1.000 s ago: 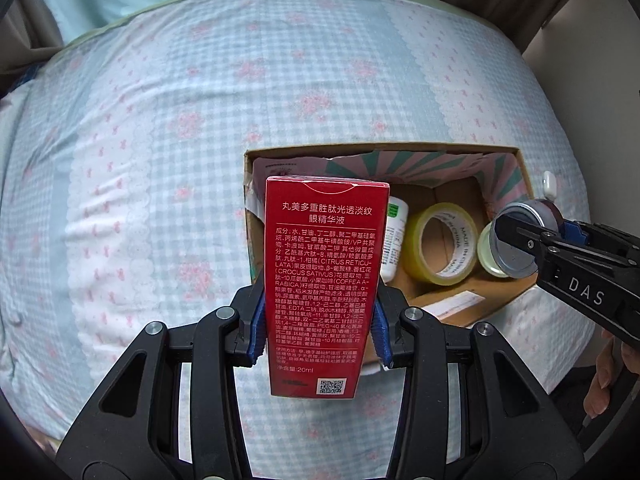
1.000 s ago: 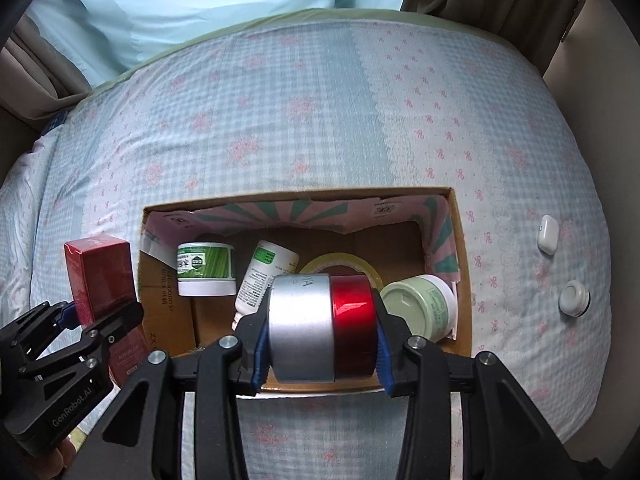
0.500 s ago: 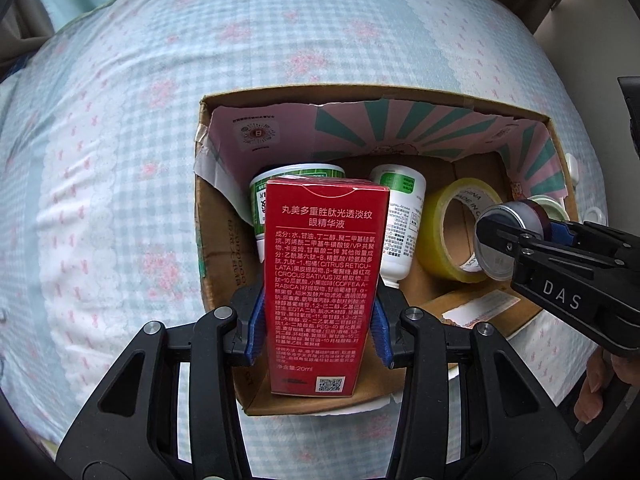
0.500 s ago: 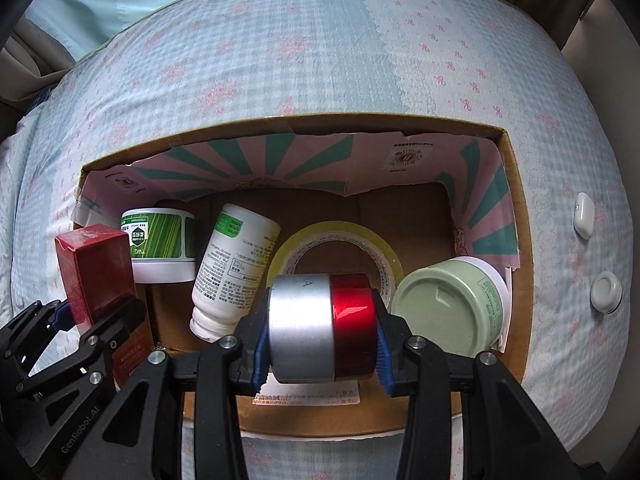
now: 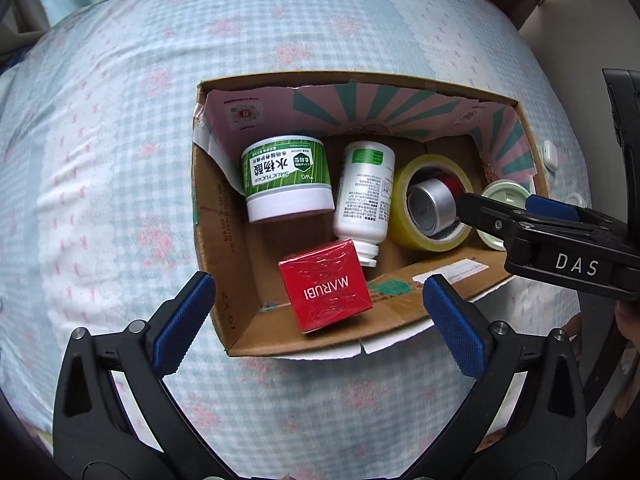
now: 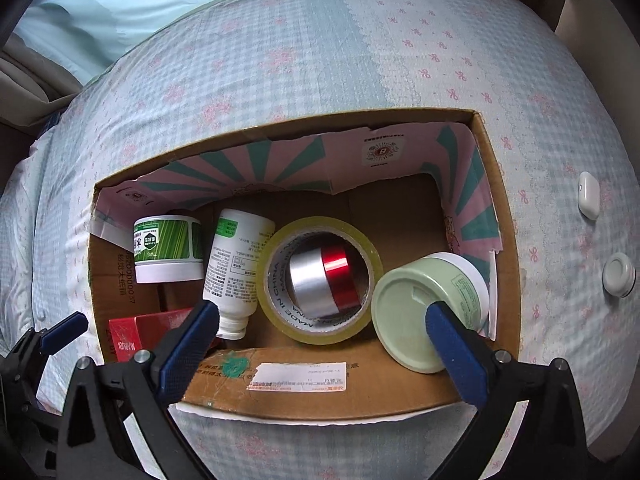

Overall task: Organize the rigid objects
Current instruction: 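Open both grippers to drop the carton and jar into the box, then move both grippers to the white earbud case and black-lidded white jar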

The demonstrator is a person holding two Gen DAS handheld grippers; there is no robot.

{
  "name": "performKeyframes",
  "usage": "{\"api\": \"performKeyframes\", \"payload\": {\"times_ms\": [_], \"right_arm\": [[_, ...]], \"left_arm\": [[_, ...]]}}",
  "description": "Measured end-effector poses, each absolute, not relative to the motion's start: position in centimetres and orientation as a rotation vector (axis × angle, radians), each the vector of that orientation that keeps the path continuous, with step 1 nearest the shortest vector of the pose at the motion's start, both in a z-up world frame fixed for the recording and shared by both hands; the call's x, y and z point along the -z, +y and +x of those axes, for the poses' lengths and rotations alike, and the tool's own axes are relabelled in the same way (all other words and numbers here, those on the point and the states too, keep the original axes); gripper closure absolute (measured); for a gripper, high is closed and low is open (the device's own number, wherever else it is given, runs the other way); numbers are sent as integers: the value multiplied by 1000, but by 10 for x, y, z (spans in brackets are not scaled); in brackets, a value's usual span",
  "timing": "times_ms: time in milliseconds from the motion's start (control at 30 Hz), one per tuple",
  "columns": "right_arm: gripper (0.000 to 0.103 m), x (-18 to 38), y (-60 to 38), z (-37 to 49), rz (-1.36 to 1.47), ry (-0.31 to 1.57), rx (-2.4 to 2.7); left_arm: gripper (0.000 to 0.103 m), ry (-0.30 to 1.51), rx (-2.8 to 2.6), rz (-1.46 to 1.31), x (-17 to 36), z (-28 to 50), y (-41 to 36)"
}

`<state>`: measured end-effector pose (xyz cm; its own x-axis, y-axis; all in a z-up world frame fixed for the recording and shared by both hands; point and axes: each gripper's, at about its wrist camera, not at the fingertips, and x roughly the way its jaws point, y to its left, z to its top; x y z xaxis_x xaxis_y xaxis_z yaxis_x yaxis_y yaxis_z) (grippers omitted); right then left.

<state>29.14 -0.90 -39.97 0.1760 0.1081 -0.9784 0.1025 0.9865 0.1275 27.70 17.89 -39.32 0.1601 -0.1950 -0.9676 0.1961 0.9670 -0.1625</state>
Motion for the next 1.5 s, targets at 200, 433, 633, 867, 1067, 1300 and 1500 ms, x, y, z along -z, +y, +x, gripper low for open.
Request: {"api": "performKeyframes", "payload": {"times_ms": [200,433,633,867,1067,1300,1500], "right_arm": [[0,383,-12,284,163,1385,-12],[0,353,-10,277,135,1355,-14],[0,312,-4,263,83,1311,-12],[0,241,-11,232,69,1232,2],[0,199,-37,198,69,1200,63],[0,179,-99,157,44,1175,192],[0,187,-177,131,161,1141,315]], "left_arm": [[0,1366,284,-4,378,272,177],[0,1326,268,-29,349,264,183],[0,1296,246,-45,317,253,192],[0,1227,255,-59,261,233,192],[0,1134,292,-4,216,219,168],[0,1087,367,39,184,222,113],[0,1086,435,157,181,238,28]]}}
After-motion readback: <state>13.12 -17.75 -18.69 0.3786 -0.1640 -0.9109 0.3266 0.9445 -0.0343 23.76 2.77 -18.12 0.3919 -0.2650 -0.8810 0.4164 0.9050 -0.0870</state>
